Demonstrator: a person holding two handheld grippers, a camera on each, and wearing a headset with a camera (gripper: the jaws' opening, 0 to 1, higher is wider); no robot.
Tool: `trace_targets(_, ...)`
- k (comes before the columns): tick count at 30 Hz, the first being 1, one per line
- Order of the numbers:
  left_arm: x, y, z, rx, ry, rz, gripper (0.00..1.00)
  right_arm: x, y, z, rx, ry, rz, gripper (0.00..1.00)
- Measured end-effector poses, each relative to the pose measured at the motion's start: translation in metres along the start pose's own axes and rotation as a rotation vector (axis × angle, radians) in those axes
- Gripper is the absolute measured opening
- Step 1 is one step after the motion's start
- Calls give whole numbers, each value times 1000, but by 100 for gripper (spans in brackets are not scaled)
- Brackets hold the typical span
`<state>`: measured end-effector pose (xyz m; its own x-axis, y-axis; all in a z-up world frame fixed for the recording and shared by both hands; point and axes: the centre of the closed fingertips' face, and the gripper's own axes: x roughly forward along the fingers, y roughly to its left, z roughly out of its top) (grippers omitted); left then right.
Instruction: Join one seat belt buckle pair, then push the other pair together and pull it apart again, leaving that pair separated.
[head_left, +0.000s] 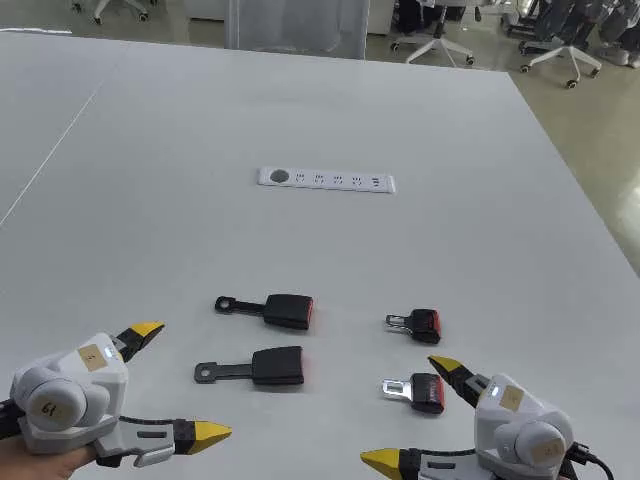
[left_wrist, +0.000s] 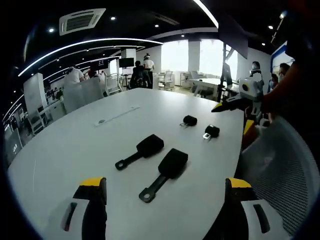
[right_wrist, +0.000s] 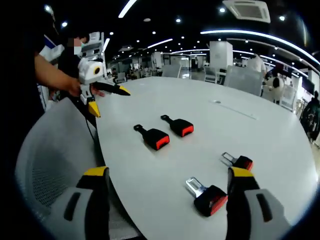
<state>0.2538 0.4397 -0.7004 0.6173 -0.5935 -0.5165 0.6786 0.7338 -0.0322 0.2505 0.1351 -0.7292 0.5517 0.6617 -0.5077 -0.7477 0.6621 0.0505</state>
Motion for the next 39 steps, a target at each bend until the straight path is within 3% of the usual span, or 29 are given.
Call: trace_targets(39,4,0,5,12,-1,-8,100,5,1,3,9,-9,4,98)
